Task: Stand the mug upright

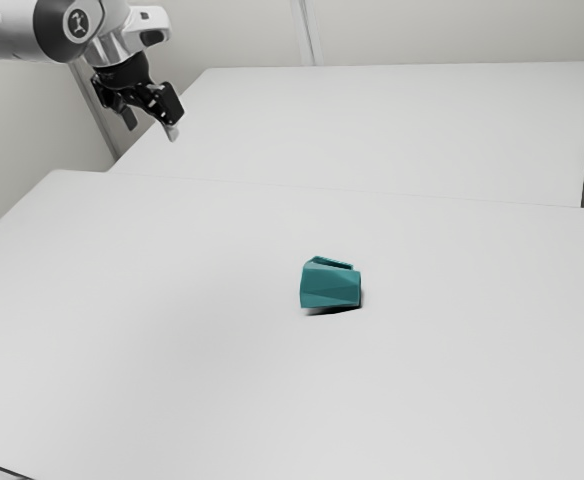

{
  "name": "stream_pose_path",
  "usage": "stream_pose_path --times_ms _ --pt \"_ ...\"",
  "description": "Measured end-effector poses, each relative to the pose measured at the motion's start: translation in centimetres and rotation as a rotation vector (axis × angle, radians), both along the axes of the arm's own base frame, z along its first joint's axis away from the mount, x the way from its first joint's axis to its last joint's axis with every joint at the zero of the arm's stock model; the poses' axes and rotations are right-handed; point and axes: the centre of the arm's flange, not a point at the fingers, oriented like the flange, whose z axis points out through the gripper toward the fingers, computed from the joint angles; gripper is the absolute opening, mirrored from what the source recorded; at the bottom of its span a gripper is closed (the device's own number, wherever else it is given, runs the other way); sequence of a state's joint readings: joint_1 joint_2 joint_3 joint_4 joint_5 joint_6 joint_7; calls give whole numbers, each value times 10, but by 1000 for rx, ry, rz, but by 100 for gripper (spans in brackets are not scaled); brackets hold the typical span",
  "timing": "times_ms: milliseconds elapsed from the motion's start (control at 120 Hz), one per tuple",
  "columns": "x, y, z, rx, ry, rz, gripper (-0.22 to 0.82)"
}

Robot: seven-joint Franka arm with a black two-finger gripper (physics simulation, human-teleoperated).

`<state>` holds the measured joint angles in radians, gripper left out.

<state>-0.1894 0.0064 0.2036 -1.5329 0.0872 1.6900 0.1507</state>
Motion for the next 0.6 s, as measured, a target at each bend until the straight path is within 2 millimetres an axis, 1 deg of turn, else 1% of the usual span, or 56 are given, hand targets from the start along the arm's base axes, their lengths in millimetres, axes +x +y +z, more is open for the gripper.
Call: stream_pose_path --times_ms 233,333,500,600 --pt "0 5 -1 5 -6 -17 58" --pt "1 7 -4 6 -7 -21 58" --pt "-7 8 -32 -6 7 -34 58" --pt "-13 11 -55 -17 12 -38 58"
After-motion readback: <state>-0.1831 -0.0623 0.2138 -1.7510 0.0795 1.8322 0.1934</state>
